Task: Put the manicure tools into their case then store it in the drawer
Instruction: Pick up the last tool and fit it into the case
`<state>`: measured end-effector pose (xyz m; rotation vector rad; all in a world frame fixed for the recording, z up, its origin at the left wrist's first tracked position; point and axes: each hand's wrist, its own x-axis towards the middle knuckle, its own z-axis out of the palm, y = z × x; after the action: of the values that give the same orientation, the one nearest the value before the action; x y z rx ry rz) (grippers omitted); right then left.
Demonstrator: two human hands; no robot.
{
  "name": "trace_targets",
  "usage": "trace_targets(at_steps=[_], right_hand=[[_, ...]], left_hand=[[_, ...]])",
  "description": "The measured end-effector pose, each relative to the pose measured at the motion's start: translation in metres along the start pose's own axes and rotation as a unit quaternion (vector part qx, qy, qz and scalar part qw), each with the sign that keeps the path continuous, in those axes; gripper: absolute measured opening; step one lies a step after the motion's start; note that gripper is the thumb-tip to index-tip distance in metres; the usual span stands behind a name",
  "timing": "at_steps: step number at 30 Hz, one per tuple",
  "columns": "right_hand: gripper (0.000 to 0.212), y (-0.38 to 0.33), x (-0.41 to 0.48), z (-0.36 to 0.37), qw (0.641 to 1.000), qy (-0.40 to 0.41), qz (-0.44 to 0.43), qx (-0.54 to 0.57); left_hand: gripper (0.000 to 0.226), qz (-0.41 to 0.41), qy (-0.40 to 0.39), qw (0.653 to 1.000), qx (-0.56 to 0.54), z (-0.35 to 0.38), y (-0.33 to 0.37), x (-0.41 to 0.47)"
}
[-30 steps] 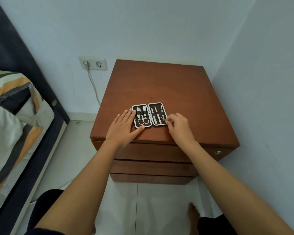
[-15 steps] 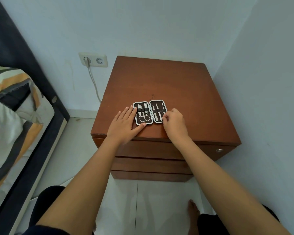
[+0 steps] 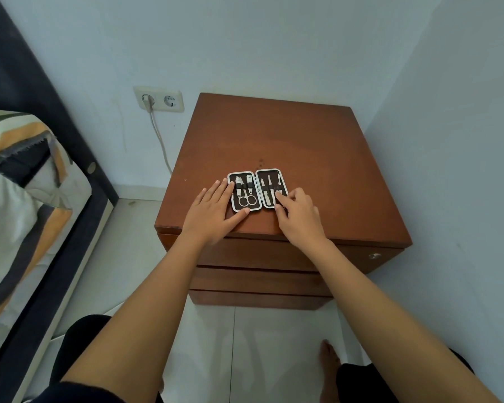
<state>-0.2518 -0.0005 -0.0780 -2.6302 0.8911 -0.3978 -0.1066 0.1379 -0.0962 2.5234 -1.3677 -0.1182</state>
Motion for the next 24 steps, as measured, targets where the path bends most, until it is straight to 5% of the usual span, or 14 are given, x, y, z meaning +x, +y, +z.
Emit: trace_targets(at_steps=[8, 24], right_hand=[[0.028, 0.015, -0.015, -0.007, 0.991, 0.032, -0.050, 0.120], [0.040, 0.006, 0.005, -0.003, 0.998, -0.038, -0.050, -0.014]], left_hand=[[0.075, 0.001, -0.003, 1.000, 0.000, -0.002, 0.001, 0.000], [0.076, 0.002, -0.001, 1.000, -0.005, 0.000, 0.000, 0.001]])
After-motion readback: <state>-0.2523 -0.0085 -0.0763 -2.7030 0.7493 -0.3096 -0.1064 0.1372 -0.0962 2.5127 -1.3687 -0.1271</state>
